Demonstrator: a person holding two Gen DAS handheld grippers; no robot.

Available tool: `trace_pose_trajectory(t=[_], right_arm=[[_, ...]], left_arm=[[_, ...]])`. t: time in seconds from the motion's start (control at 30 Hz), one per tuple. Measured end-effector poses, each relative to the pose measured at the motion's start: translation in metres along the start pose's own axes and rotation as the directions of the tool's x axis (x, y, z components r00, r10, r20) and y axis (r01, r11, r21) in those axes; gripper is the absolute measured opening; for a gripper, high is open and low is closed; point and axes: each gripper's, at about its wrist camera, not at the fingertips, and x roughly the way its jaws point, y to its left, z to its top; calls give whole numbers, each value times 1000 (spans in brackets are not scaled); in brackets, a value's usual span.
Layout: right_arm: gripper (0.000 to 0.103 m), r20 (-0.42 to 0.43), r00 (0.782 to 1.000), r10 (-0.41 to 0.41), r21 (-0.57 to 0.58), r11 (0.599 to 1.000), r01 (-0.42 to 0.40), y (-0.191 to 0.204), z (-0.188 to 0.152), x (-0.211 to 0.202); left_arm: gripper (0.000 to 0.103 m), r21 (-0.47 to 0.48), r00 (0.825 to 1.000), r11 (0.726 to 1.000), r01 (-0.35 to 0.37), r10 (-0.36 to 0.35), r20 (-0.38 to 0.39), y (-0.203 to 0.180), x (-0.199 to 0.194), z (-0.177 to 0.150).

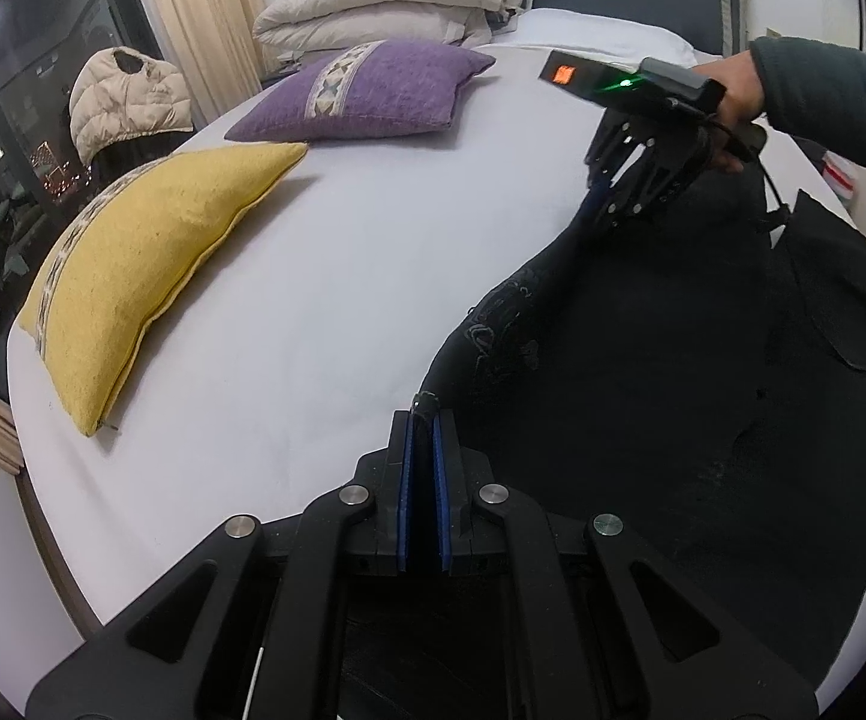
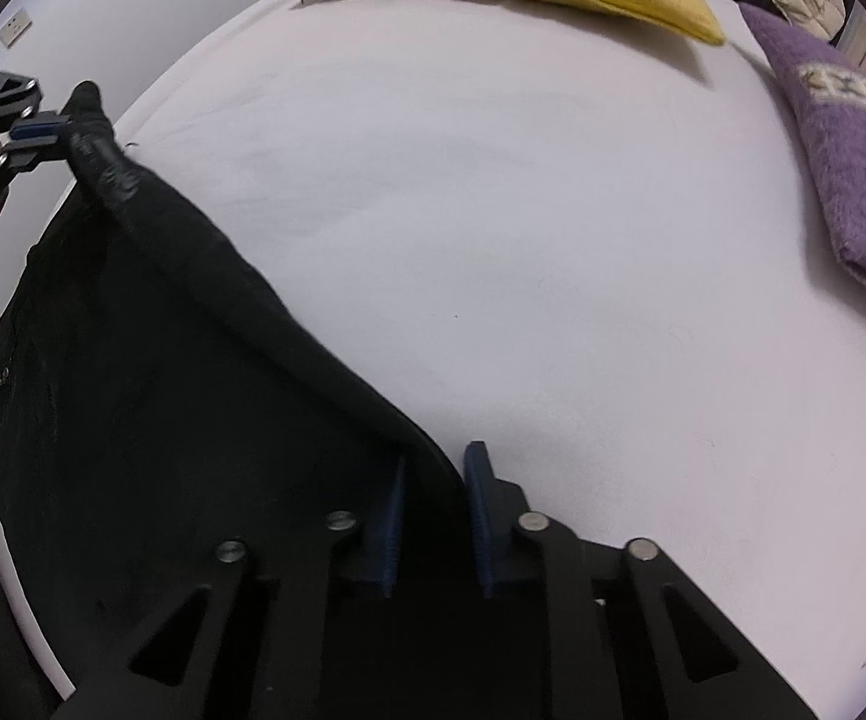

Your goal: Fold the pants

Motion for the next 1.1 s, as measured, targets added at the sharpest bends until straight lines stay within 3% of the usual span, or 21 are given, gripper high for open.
trace_pose_trajectory(t=[0.17,0.37,0.6,0.7,0.87,1.1], right_arm=[[11,57,997,-49,9,999,49,16,-8,-19],[7,111,978,-176,16,984,175,49,-15,-32],[7,218,934,-282,36,959,281,102,-26,-51],[7,268,915,-301,83,954,289,123,-40,-61],[7,308,897,-317,111,948,298,164,-62,-69],[7,349,851,-393,143,920,366,234,-106,-81]], left_arm=[[5,-23,1000,1000,-12,12,-2,-1,-3,-1],[5,-37,1000,999,-13,14,12,-11,-17,-2],[5,-56,999,998,11,-9,36,-34,-53,-20],[5,-65,999,998,18,-15,39,-45,-66,-31],[5,-14,999,1000,22,-22,49,-88,-95,-57],[5,27,999,999,46,-47,25,-140,-122,-107]])
